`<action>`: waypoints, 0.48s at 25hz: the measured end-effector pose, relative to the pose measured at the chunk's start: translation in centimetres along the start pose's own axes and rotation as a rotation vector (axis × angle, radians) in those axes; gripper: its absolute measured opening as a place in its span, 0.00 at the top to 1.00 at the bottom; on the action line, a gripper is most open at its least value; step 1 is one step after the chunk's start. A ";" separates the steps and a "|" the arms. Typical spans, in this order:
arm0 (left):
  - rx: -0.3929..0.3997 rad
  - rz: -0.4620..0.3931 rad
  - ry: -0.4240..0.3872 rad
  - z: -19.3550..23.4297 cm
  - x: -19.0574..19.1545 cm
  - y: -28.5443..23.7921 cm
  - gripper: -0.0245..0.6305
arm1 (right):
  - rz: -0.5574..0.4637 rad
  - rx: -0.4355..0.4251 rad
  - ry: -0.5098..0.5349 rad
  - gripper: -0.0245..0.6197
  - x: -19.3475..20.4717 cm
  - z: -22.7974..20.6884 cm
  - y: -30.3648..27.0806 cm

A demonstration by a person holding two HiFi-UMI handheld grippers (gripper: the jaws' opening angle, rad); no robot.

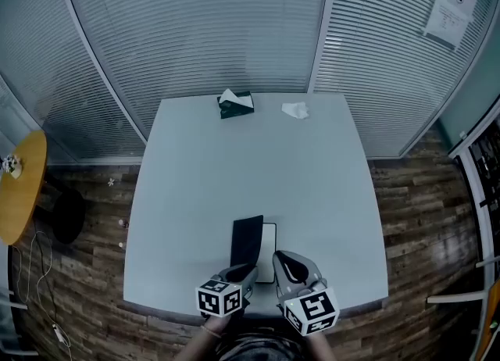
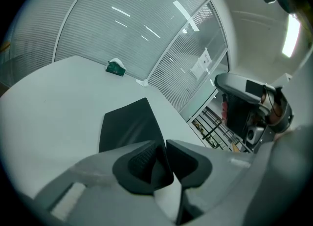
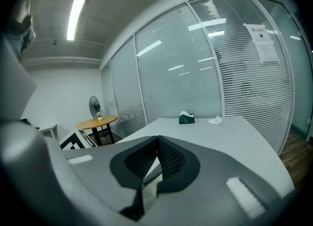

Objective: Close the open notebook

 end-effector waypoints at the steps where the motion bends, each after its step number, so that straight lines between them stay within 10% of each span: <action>1: 0.004 0.006 0.000 -0.1 0.1 -0.3 0.84 | 0.001 0.003 -0.002 0.96 0.1 -0.1 0.1; 12: 0.013 0.074 -0.005 -1.2 1.7 -3.8 0.82 | 0.012 0.025 -0.011 0.96 0.9 -0.8 1.4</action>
Point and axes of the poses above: the fingertips, and each gripper's own axes: y backward along the fingers, z to its left, x out of its underside, the point moved 9 cm from there along y, backward along the fingers, and after that the axes turned 10 degrees about -x, right-handed, at the moved point
